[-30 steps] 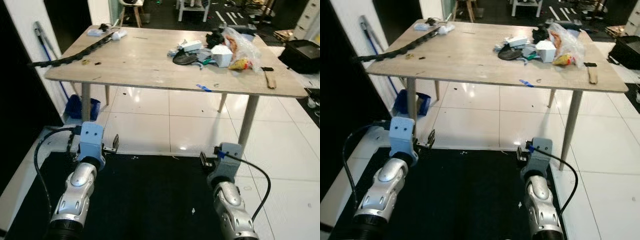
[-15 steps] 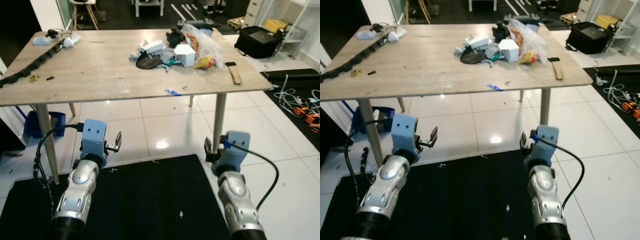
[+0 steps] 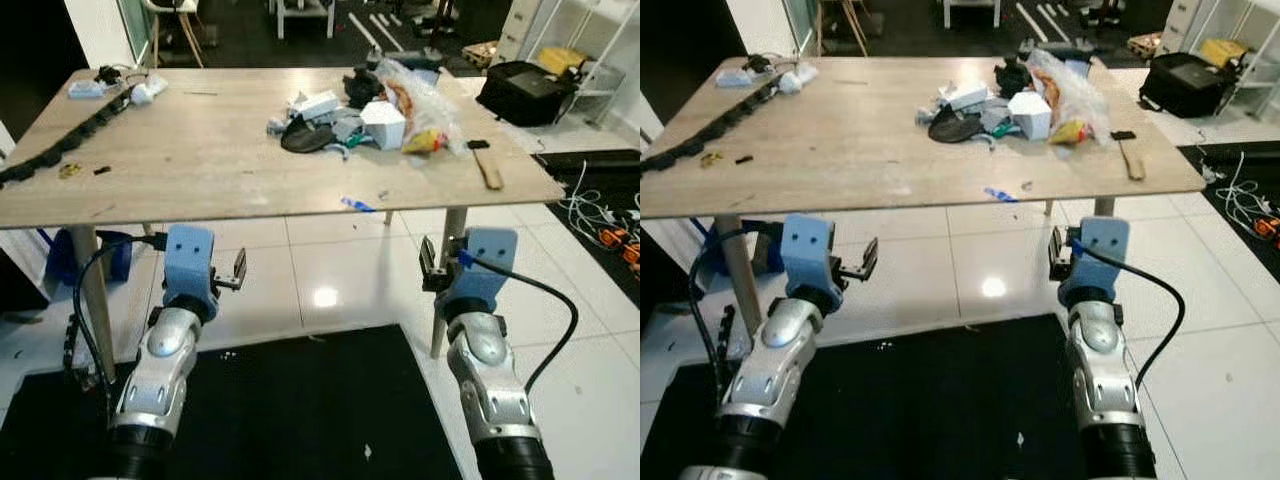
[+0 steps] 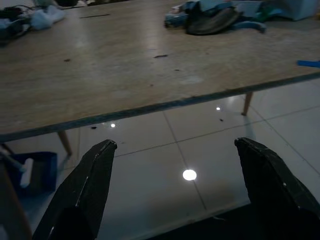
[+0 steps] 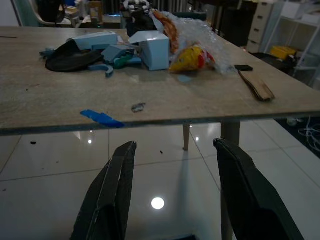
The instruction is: Picking trash to rubbish bin
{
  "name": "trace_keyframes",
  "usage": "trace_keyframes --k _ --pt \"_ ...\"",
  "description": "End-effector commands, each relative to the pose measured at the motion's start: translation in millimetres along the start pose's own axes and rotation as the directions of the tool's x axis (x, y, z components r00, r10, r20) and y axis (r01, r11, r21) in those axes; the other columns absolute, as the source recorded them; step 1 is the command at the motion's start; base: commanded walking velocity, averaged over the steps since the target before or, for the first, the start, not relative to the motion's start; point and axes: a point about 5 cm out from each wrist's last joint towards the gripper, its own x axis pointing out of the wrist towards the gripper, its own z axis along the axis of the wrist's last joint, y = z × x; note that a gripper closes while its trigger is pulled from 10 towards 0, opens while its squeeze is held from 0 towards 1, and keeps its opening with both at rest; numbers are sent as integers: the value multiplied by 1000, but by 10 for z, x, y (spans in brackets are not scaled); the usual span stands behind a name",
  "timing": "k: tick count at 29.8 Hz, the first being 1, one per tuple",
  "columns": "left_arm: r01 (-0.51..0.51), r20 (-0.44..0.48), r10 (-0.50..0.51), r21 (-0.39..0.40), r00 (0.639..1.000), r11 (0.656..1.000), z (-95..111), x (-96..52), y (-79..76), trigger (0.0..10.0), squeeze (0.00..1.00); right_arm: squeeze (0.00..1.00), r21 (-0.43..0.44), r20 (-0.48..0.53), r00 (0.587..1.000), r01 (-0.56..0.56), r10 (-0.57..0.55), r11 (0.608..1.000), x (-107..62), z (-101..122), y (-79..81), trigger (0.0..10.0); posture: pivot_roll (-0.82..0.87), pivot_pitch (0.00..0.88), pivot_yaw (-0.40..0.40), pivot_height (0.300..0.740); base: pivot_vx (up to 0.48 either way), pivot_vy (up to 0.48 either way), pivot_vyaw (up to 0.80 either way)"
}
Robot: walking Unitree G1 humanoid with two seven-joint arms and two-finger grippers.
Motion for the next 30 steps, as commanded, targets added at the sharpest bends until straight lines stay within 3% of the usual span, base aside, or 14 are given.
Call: trace_keyframes --k 1,6,13,30 --pt "8 7 -8 4 1000 1000 28 -8 -11 10000 0 0 -9 -17 1000 10 -11 1000 -21 -29 -35 10000 -57 84 7 740 307 0 0" --pt "10 7 -10 5 1000 1000 35 0 -24 10000 0 0 -12 -9 1000 25 -25 1000 0 -2 -54 10000 -60 80 14 740 302 0 0" --pt "5 18 -5 10 1000 1000 78 20 -17 10000 0 0 -16 -2 1000 23 -23 1000 3 14 -60 10000 -63 77 16 740 302 0 -732" --pt "11 34 -12 25 999 1000 146 59 -32 10000 0 0 -22 12 999 37 -37 999 15 53 -99 10000 -66 91 16 740 300 0 0"
